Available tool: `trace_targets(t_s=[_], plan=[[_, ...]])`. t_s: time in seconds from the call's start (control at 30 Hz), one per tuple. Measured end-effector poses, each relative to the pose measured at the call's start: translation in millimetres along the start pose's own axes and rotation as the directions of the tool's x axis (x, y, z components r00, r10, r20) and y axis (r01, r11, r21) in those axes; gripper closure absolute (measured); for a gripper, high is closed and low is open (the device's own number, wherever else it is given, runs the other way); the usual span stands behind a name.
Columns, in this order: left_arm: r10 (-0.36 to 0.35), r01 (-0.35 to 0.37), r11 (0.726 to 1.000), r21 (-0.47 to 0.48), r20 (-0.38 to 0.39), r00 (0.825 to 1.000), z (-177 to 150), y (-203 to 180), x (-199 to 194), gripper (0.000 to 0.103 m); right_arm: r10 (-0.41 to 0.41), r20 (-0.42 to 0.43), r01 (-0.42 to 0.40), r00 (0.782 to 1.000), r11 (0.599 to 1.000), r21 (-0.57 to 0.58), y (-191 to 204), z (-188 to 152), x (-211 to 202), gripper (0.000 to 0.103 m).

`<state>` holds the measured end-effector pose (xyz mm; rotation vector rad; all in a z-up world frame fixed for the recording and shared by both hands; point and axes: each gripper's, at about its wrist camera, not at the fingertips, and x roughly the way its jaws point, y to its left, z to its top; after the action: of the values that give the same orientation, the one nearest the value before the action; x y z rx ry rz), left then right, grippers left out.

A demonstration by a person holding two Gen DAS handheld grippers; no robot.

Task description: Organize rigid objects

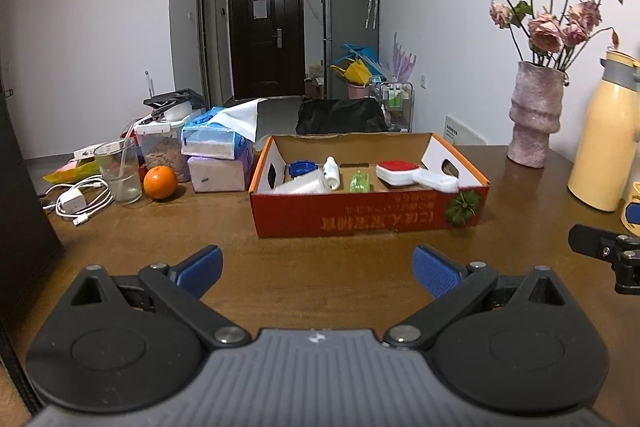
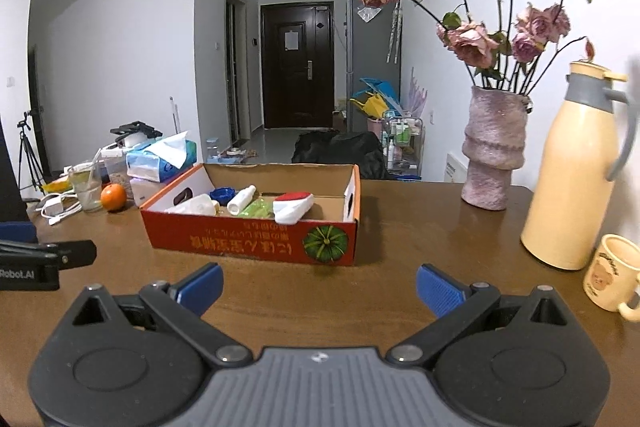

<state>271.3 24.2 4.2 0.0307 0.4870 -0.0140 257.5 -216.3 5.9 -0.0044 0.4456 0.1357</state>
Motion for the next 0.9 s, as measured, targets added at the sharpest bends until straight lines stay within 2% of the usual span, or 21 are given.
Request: trace_targets(t_s=[0.4, 0.9], plan=[[0.012, -0.012, 1.0, -0.016, -0.016, 1.0, -28, -1, -61, 0.0, -0.032, 0.007, 0.033, 0.999, 0.999, -0.016, 8, -26, -71, 0.0], [0.019, -0.018, 1.0, -0.019, 0.006, 1.0, -35, -2, -91, 0.0, -0.02, 0.046, 0.021, 0.999, 0.999, -0.024, 17, -33, -104, 0.0]])
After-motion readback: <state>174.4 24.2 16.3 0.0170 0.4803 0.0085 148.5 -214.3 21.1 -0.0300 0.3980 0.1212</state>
